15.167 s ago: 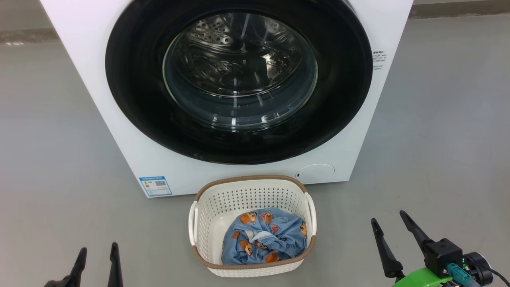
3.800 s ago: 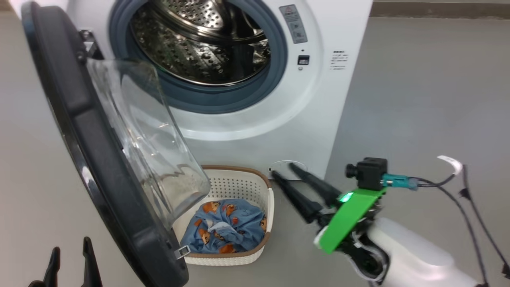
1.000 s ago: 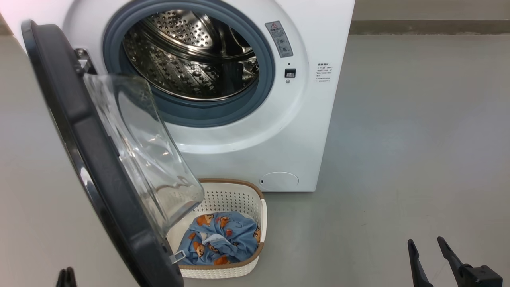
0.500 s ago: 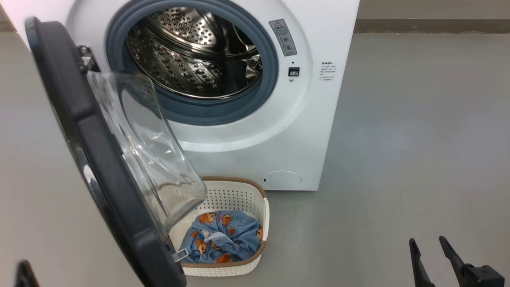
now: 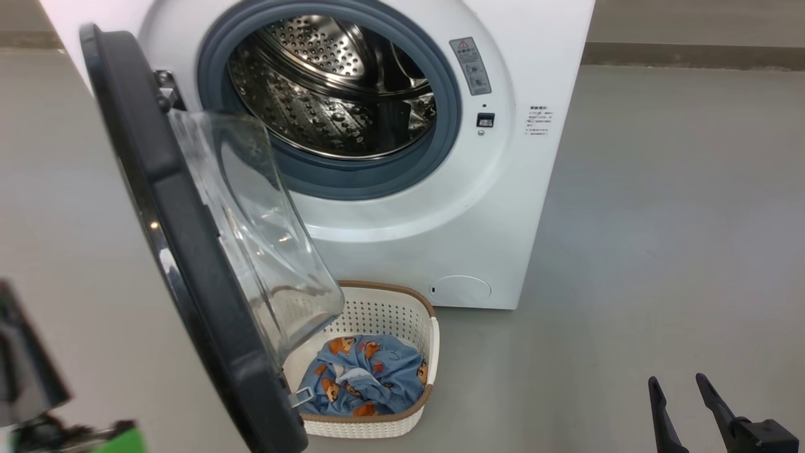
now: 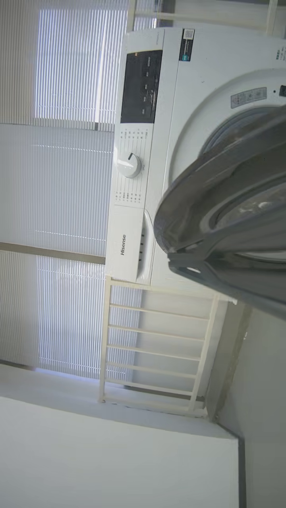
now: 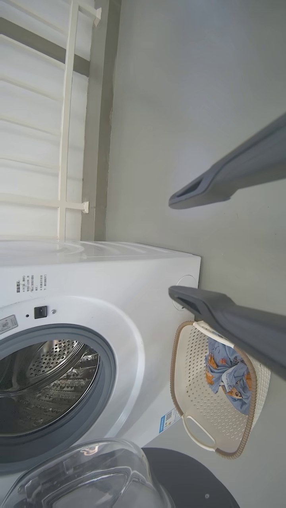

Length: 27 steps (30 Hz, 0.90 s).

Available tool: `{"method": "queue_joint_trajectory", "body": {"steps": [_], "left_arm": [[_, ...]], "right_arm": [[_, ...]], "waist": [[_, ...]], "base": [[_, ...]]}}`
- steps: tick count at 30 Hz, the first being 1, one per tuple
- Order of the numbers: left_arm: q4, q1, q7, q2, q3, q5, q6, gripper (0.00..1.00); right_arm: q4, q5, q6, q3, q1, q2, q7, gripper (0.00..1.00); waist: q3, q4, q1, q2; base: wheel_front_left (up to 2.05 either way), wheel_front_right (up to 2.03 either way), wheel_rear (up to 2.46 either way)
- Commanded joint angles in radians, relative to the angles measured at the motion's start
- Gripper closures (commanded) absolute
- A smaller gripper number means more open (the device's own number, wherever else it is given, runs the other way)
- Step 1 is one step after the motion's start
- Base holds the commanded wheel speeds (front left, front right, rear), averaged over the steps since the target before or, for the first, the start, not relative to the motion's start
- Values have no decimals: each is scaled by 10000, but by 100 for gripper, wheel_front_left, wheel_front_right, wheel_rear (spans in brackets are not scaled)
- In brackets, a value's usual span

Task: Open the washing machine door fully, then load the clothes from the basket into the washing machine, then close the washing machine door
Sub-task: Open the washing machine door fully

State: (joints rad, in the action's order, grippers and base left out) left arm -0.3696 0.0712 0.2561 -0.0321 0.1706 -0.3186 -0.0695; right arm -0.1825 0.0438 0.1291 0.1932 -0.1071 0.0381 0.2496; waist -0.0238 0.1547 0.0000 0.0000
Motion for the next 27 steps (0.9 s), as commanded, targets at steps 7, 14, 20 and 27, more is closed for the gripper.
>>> {"method": "queue_joint_trajectory", "body": {"steps": [7, 14, 20, 27], "left_arm": [[-1968, -397, -319, -206, -2530, 932, 851, 100], [-1660, -14, -1429, -192, -4719, 352, 1234, 100], [-653, 336, -2288, -190, -5266, -202, 974, 100], [139, 613, -2784, -237, -5165, -412, 696, 100]], "right_arm": [[140, -95, 16, -262, -11, 125, 122, 0], [-10, -10, 16, -227, -72, 123, 122, 0], [-72, 47, 16, -215, -98, 123, 122, 0], [-97, 121, 16, -222, -72, 122, 122, 0]], "waist": [[-72, 244, 0, 0], [-80, 401, 0, 0], [-74, 487, 0, 0], [-55, 570, 0, 0]], "base": [[0, 0, 0], [0, 0, 0], [0, 0, 0], [0, 0, 0]]}}
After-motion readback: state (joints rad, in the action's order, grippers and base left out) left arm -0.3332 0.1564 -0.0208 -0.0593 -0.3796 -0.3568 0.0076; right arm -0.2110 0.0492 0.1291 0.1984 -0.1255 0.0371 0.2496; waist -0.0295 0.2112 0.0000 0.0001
